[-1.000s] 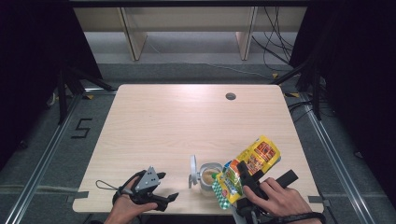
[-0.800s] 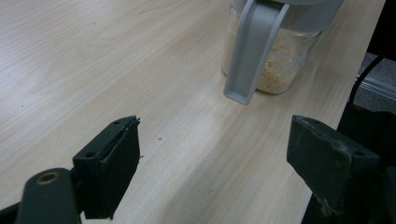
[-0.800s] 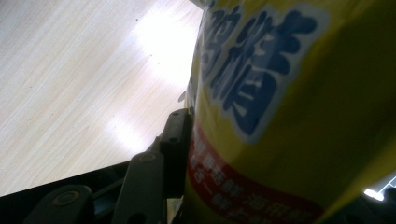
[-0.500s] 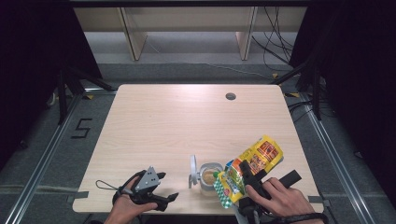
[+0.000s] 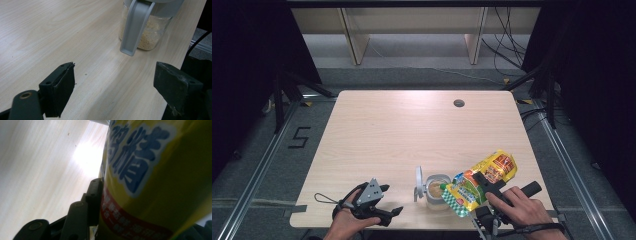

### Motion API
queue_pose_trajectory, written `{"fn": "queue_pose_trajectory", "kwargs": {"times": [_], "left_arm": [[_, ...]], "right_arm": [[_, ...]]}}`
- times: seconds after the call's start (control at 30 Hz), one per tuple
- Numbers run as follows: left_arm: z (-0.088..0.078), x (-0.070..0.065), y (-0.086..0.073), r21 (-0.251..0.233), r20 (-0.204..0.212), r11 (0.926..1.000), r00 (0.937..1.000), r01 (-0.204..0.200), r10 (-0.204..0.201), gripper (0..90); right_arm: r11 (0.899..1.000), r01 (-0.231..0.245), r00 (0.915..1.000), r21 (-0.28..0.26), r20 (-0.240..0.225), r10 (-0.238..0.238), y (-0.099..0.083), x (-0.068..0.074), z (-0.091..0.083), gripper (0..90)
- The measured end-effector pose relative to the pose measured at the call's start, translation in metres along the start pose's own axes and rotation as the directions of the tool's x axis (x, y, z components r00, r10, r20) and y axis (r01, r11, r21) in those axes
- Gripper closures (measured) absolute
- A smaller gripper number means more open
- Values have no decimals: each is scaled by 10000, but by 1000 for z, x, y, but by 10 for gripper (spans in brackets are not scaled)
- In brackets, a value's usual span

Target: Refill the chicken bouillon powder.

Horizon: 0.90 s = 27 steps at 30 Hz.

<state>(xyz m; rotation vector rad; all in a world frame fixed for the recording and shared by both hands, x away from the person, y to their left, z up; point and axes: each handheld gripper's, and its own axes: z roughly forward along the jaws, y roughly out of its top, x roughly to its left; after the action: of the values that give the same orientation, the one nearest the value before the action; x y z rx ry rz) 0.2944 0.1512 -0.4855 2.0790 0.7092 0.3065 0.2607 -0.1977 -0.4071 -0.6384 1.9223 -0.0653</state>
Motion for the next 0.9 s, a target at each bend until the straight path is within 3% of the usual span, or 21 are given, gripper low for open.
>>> {"fn": "queue_pose_trajectory", "kwargs": {"times": [0.03,0.1,0.13,0.17,0.2,0.27,0.3,0.33,0.43,0.53,0.57,0.6,0.63,0.67,0.7,0.73,0.77,0.8,0.83,0.87,0.9], "left_arm": [[0,1,0,43,45,10000,10000,-43,43,168],[0,0,0,55,47,10000,10000,-44,44,168],[0,0,0,47,46,10000,10000,-52,51,168],[0,0,0,36,50,10000,10000,-61,61,168],[-1,0,0,52,-8,10000,10000,-71,71,168],[-1,1,0,108,-11,9999,10000,-78,79,168],[-1,1,0,145,-33,9998,9999,-130,131,168],[-1,2,1,104,57,9994,9994,-330,330,168],[-2,2,1,125,31,9996,9997,-247,247,168],[-1,1,1,-21,26,9999,9999,-122,122,168],[-1,1,1,62,78,9999,9999,-102,101,168],[-1,0,1,-8,66,10000,9999,-91,91,168],[-2,2,1,124,22,9996,9997,-255,255,168],[-2,2,1,167,21,9995,9996,-268,268,168],[-2,2,1,163,15,9995,9996,-274,274,168],[-2,2,1,126,-18,9996,9996,-271,271,168],[-2,1,1,80,19,9997,9997,-229,228,168],[-1,0,1,-26,20,9999,9999,-112,112,168],[-1,0,1,-58,26,10000,10000,-72,72,168],[-1,0,1,-60,22,9999,10000,-85,85,168],[-1,0,1,-60,24,9999,10000,-82,82,168]], "right_arm": [[9988,-470,9989,-142,-41,470,-2,2,1,629],[9951,-895,9959,-427,-136,890,-8,4,1,631],[9876,-1430,9897,-646,-186,1421,-11,7,3,631],[9903,-1117,9937,-826,-151,1108,-13,6,4,632],[9859,-1539,9880,-665,-262,1524,-14,9,3,634],[9812,-1748,9844,-823,-323,1727,-17,11,5,637],[9713,-2158,9762,-1001,-438,2124,-19,13,6,639],[9683,-2177,9759,-1227,-452,2137,-22,13,7,641],[9452,-2863,9581,-1567,-565,2808,-28,17,10,647],[9175,-3574,9338,-1746,-814,3483,-34,22,12,654],[9144,-3572,9340,-1904,-761,3490,-36,21,13,657],[9026,-3849,9229,-1929,-857,3753,-38,22,13,660],[8840,-4181,9084,-2091,-942,4073,-40,24,14,663],[8633,-4609,8874,-2054,-1065,4484,-40,27,14,665],[8486,-4825,8759,-2171,-1095,4699,-41,29,15,669],[8619,-4505,8927,-2327,-1062,4380,-42,27,17,673],[8331,-5007,8654,-2349,-1173,4871,-42,30,17,676],[8347,-4921,8704,-2475,-1189,4778,-44,28,18,679],[7941,-5524,8333,-2533,-1428,5341,-45,32,20,683],[8123,-5108,8589,-2816,-1274,4960,-47,28,22,685],[7822,-5465,8360,-2991,-1389,5309,-50,29,25,689]]}}
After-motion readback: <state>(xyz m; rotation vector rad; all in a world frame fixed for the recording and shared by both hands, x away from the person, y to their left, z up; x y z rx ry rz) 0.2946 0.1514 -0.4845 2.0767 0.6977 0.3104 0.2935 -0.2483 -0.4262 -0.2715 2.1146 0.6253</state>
